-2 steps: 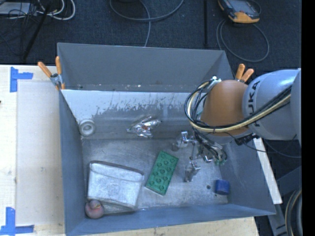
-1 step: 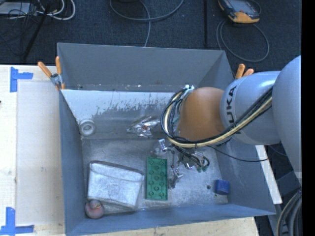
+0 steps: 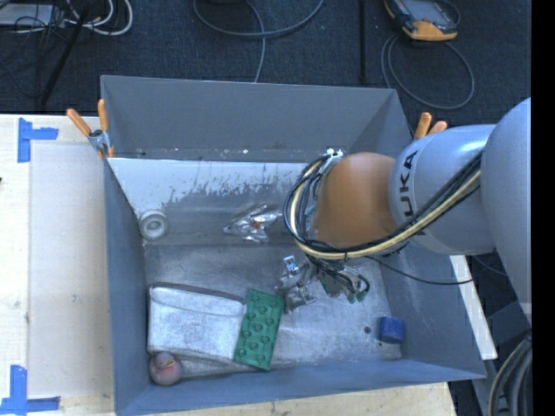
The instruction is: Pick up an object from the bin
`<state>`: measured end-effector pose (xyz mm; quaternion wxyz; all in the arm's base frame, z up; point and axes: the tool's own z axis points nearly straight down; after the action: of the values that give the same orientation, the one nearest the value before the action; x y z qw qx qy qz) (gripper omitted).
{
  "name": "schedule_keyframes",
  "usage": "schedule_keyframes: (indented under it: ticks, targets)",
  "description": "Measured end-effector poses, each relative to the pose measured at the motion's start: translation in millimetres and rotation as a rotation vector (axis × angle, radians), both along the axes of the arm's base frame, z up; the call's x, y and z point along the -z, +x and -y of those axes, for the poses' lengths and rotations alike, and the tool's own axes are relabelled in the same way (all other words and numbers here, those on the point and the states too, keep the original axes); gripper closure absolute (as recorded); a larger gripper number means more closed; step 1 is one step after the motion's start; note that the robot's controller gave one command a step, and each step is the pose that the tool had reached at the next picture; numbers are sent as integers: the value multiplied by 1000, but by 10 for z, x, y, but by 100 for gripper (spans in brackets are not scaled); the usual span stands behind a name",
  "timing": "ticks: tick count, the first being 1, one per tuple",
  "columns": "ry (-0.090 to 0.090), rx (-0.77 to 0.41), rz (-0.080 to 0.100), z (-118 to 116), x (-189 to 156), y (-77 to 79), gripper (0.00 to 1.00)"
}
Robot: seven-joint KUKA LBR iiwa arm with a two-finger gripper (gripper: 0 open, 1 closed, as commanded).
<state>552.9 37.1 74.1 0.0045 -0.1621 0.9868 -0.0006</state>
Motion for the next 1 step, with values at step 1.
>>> schedule_keyframes:
  ticks: [1]
  targets:
    - [1, -1, -3, -6, 17, -7, 0]
